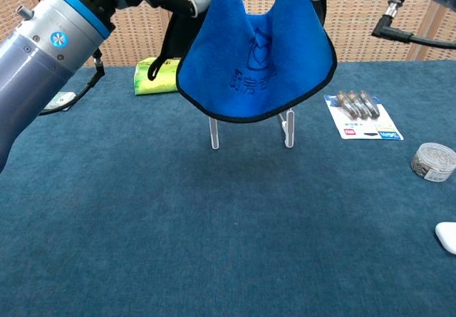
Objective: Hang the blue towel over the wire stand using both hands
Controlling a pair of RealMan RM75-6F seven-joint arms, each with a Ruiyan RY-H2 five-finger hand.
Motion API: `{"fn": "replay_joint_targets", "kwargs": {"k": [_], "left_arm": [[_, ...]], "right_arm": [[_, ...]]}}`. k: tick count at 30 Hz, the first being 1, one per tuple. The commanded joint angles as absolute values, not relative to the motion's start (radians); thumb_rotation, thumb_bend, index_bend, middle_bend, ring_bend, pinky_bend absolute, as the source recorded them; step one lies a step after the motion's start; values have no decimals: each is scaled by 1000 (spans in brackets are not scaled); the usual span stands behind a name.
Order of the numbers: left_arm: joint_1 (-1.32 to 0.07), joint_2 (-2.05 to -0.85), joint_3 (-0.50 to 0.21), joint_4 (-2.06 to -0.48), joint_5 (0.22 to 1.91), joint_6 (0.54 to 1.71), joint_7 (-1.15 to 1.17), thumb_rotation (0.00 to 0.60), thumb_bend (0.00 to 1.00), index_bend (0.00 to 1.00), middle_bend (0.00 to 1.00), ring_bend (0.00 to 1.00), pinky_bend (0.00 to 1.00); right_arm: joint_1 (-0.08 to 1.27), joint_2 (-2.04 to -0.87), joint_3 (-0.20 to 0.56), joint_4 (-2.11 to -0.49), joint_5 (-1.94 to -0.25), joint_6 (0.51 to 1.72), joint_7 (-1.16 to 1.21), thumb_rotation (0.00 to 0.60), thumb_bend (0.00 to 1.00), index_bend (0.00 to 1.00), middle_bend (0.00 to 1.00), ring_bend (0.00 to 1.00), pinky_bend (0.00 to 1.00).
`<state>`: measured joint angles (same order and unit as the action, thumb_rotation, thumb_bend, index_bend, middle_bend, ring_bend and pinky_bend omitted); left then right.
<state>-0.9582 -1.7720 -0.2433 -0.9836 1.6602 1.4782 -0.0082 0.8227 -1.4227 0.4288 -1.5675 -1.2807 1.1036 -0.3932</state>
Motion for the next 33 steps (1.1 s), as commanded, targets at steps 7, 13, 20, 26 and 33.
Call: {"fn": "replay_joint_targets", "kwargs": {"k": [7,13,20,26,33], "left_arm": [[-1005,-1772,-289,-893,1593,1393,-45,600,427,672,0,0,0],[-1023,-1804,-296,-790,1561,1362,-118,600,427,672,0,0,0],[-1036,-1855,-305,-671,1519,1331,-204,600,426,672,0,0,0],[-1047,-1907,-293,-529,1491,1278,-281,600,426,672,0,0,0],[-1051,-1961,-243,-394,1510,1256,-348,600,428,672,0,0,0]], "right_arm": [[906,-1447,471,-1426,-1171,1031,-381,600,672,686,46,0,2],[935,-1467,466,-1346,-1150,1011,-350,600,672,686,46,0,2],[952,-1495,441,-1272,-1144,993,-314,600,672,686,48,0,10],[965,-1557,400,-1145,-1140,959,-260,600,672,686,49,0,10],[976,-1612,366,-1053,-1164,941,-205,600,672,686,49,0,10]]}}
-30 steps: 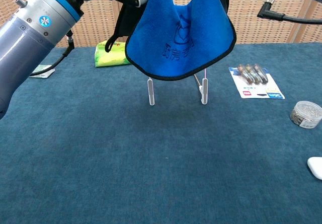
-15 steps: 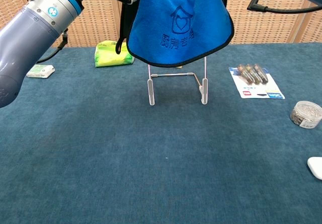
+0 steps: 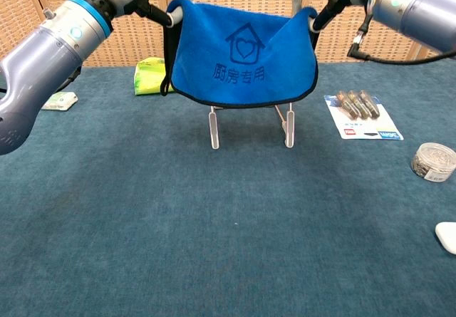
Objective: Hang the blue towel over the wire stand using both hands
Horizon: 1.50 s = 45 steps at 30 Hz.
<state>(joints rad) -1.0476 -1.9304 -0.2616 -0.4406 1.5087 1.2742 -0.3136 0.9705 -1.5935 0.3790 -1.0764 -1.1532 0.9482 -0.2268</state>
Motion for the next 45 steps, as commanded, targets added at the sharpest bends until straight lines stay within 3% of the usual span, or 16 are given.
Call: {"fn": "replay_joint_targets", "kwargs": {"k": [1,13,45], "left_arm": [[-1051,-1970,-240,-380,1507,1245,-360,600,427,672,0,0,0],[-1045,-2026,-203,-276,1495,1200,-427,600,427,672,0,0,0],[-1043,-2063,-173,-225,1464,1158,-447,600,421,672,0,0,0]], "right_arm": [[977,-1618,361,-1043,-1169,941,-199,600,672,686,49,0,10],[966,-1654,325,-962,-1189,930,-147,600,703,686,48,0,10],[946,-1678,297,-917,-1235,937,-68,600,705,685,48,0,12]]}}
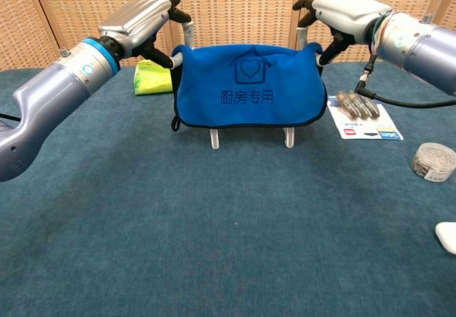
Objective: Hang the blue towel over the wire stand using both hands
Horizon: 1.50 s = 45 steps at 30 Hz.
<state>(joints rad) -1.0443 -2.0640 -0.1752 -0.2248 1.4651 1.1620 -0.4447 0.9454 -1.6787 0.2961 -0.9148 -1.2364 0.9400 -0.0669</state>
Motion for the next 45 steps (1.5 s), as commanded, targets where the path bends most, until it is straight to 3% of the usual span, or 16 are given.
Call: {"fn": "replay_joint_targets", "kwargs": {"k": [1,4,6,8,10,15,18,20,23,28,39,45], "left_arm": [[-1042,-2062,-171,-226,1464,1156,-447,600,421,672,0,0,0],[-1042,-2059,-166,-231,1464,1140,-457,600,420,572,0,0,0],[-1042,-2055,-162,-235,1465,1131,-461,600,424,303,0,0,0],[-1042,-2052,-159,-239,1465,1128,-462,600,425,101,0,0,0],[-1041,-2049,-157,-245,1466,1130,-467,600,420,13,0,0,0],[-1038,-2040,-156,-253,1464,1143,-468,600,413,0,0,0,0],[-1034,-2032,-156,-258,1463,1148,-465,600,413,0,0,0,0],[-1031,-2024,-155,-262,1462,1146,-458,600,396,0,0,0,0],[-1025,-2006,-153,-268,1454,1101,-404,600,283,0,0,0,0],[-1011,-1982,-164,-310,1436,1084,-346,600,162,0,0,0,0],[-967,-1923,-156,-395,1441,1134,-328,600,155,0,0,0,0],[-860,-1800,-145,-557,1443,1248,-294,600,156,0,0,0,0]], "right_arm": [[946,-1678,297,-918,-1234,936,-70,600,699,675,48,0,12],[945,-1673,292,-924,-1239,932,-71,600,654,518,40,0,12],[944,-1672,292,-926,-1238,930,-71,600,533,363,30,0,12],[943,-1670,292,-927,-1233,924,-80,600,425,266,19,0,13],[941,-1668,293,-933,-1230,925,-87,600,377,189,11,0,12],[936,-1657,295,-956,-1224,930,-107,600,361,42,0,0,12],[930,-1647,296,-976,-1222,937,-118,600,316,7,0,0,12],[925,-1639,295,-991,-1220,940,-127,600,186,1,0,0,12],[917,-1627,293,-1010,-1207,944,-167,600,10,0,0,0,12],[909,-1625,302,-1030,-1176,953,-217,600,0,0,0,0,13],[874,-1596,298,-1095,-1174,1003,-247,600,0,0,0,0,12],[788,-1513,259,-1210,-1245,1145,-273,600,0,0,0,0,12]]}}
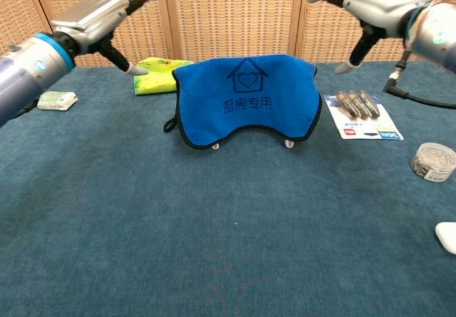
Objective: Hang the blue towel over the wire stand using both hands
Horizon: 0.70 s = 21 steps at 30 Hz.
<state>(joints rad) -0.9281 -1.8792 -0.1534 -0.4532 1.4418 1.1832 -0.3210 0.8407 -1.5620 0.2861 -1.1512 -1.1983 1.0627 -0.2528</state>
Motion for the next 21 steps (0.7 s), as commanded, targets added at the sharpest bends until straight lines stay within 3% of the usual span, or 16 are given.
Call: {"fn": "replay_joint_targets", "kwargs": {"k": [1,13,16,21], "left_arm": [[-839,-1775,-144,-592,1443,1270,-282,600,156,0,0,0,0],[-504,-1396,-44,-1254,1441,1527,-85,600,131,0,0,0,0],[-399,-1342,20,-1389,1432,1576,-39,600,131,0,0,0,0],[-326,-1317,49,-1487,1430,1623,13,600,130,0,0,0,0]], "right_arm": [[772,-1503,250,-1223,-1259,1171,-277,600,0,0,0,0,12],[492,-1396,110,-1399,-1417,1513,-192,600,0,0,0,0,12],[403,-1361,60,-1462,-1438,1591,-187,600,0,0,0,0,7],[337,-1330,27,-1530,-1450,1630,-188,600,0,0,0,0,0]]}}
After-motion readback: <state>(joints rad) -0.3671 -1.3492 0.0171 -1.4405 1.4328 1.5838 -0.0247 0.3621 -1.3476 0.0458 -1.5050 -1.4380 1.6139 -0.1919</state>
